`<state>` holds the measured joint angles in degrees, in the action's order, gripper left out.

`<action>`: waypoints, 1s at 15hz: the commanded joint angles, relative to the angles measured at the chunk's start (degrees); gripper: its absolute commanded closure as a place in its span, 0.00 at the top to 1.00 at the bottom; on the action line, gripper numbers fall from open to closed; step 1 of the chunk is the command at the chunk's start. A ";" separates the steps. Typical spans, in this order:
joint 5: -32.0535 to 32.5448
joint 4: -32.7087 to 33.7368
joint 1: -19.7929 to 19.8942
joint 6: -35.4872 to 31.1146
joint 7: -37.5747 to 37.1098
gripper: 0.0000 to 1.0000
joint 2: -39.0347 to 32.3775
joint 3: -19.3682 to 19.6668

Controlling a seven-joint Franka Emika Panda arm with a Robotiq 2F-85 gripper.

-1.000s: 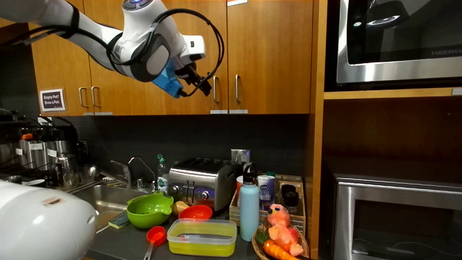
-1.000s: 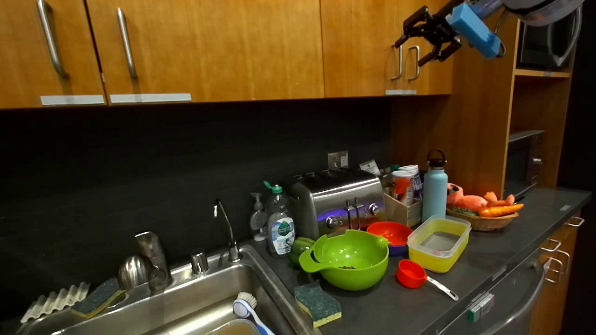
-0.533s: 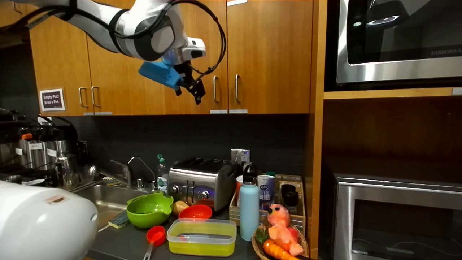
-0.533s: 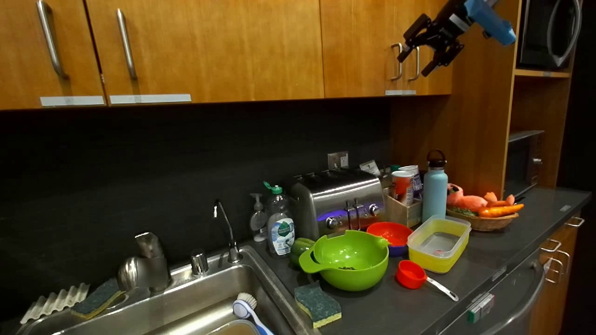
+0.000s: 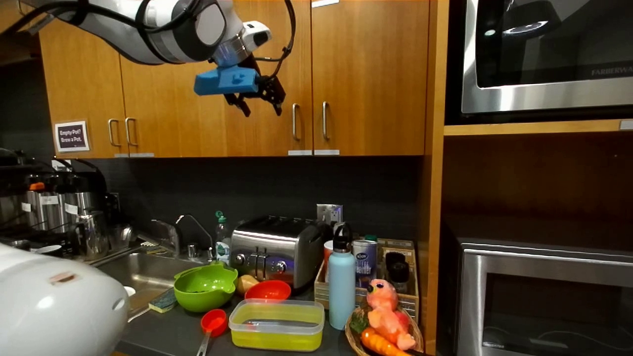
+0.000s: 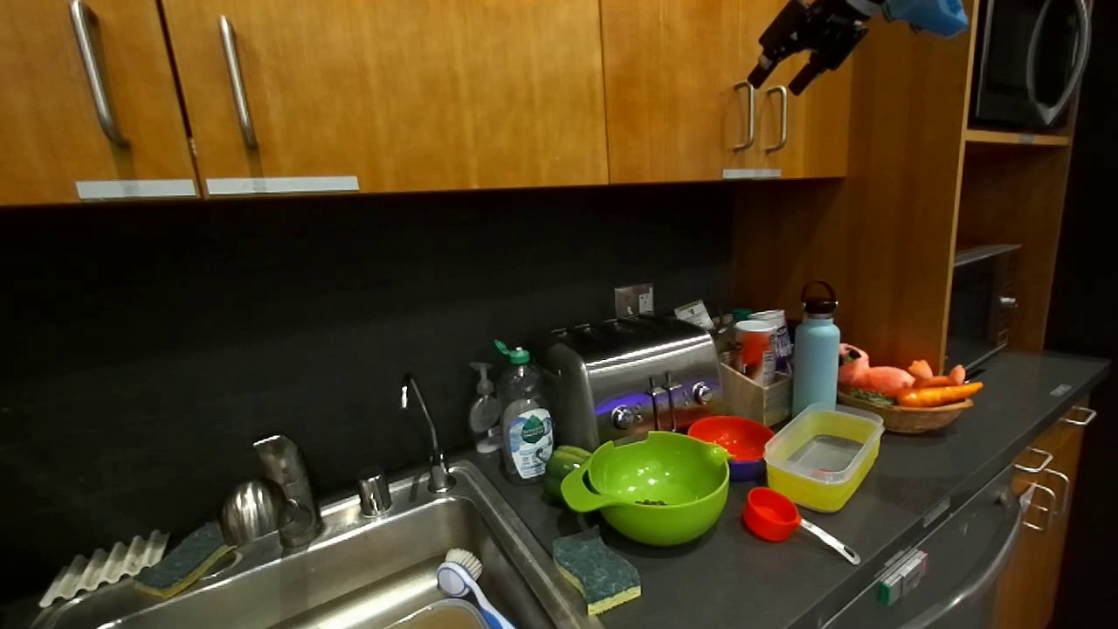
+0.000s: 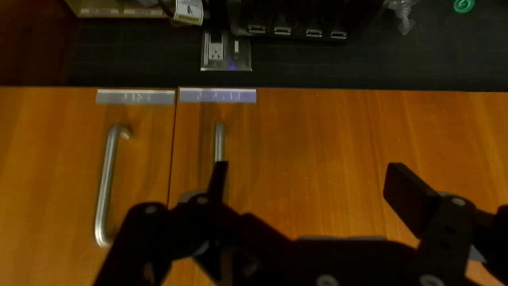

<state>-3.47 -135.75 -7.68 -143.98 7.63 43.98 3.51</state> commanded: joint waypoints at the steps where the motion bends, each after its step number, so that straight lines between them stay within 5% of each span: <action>1: 0.43 -0.32 0.15 -2.87 1.03 1.00 -0.21 -0.60; 7: 0.52 -0.68 0.13 -3.52 1.03 1.00 -0.28 -0.62; 15: 0.94 -4.44 -0.69 -13.27 5.36 1.00 0.60 2.94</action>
<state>-2.85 -138.37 -7.69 -154.30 10.76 43.86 4.83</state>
